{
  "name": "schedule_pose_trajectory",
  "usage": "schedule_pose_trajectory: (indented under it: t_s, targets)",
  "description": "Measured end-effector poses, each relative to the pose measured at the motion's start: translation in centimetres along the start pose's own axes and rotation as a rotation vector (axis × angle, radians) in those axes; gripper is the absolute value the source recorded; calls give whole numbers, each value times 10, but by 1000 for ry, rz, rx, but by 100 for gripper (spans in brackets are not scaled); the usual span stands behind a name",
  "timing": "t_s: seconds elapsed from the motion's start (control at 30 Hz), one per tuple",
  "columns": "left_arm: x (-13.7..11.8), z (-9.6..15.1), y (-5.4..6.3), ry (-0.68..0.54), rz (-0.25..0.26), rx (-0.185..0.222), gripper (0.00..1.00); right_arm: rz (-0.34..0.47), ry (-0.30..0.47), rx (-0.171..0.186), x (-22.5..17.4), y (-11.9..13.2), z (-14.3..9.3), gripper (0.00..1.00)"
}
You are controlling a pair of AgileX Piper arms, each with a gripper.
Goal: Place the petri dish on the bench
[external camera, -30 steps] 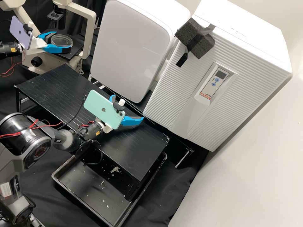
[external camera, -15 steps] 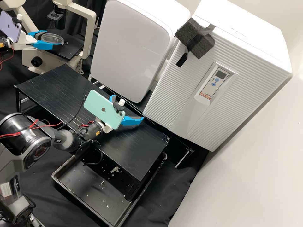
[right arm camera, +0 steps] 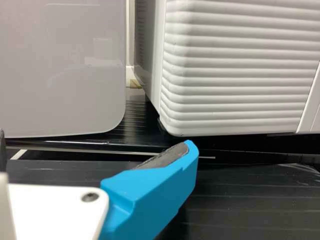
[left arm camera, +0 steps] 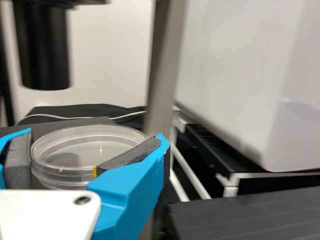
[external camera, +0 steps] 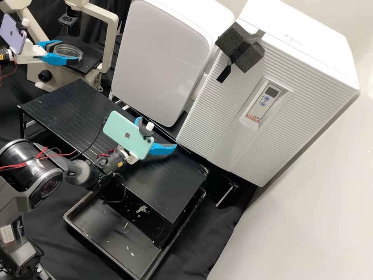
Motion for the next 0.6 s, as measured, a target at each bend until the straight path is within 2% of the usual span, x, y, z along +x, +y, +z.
schedule_pose_trajectory:
  t_s: [0.27, 0.5, 0.6]
  targets:
    - [-9, 49, -8, -225, -62, 73, 0, 0, 0, 0, 0, 0, 0, 100]
    - [-13, 91, -24, -414, -123, 150, 0, 0, 0, 0, 0, 0, 0, 100]
    - [-10, 104, -27, -468, -136, 177, 0, 0, 0, 0, 0, 0, 0, 100]
